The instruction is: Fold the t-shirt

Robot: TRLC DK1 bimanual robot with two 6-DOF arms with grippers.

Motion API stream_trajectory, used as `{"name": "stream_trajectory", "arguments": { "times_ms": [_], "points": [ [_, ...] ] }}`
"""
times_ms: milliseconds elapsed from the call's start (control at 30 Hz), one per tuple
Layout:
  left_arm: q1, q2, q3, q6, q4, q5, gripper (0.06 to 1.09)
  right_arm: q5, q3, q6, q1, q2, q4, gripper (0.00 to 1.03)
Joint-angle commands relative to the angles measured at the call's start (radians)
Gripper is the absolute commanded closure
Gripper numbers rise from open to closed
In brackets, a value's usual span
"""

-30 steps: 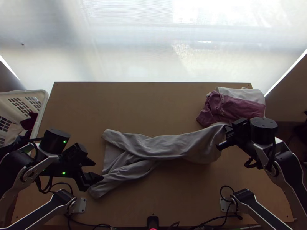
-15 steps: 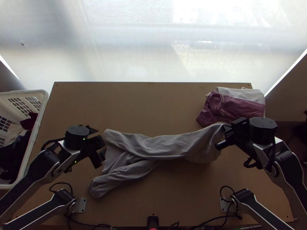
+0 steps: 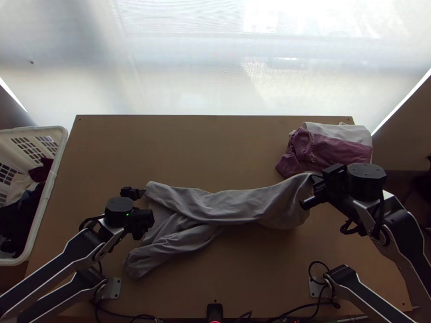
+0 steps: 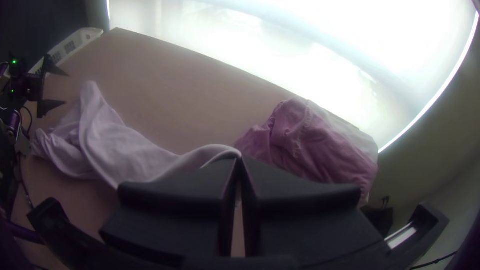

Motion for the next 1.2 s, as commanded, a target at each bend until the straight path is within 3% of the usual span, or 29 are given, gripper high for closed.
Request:
{"name": "stream_trajectory", "arguments": {
  "times_ms": [0, 433, 667, 1167],
  "points": [
    [0.087, 0.057, -0.128, 0.142, 0.234, 0.059, 0.1, 0.0, 0.001, 0.004, 0.003, 0.004, 0.004, 1.0],
    [0.195, 0.215, -0.16, 0.252, 0.492, 0.145, 0.11, 0.0, -0.006, 0.004, 0.004, -0.004, 0.004, 1.0],
    [0.265, 0.314, -0.126, 0.238, 0.573, 0.171, 0.11, -0.001, -0.009, 0.004, 0.004, -0.006, 0.004, 1.0],
    [0.205, 0.347, -0.111, 0.205, 0.588, 0.173, 0.11, -0.001, -0.025, 0.01, 0.003, -0.013, 0.004, 1.0]
  ]
}}
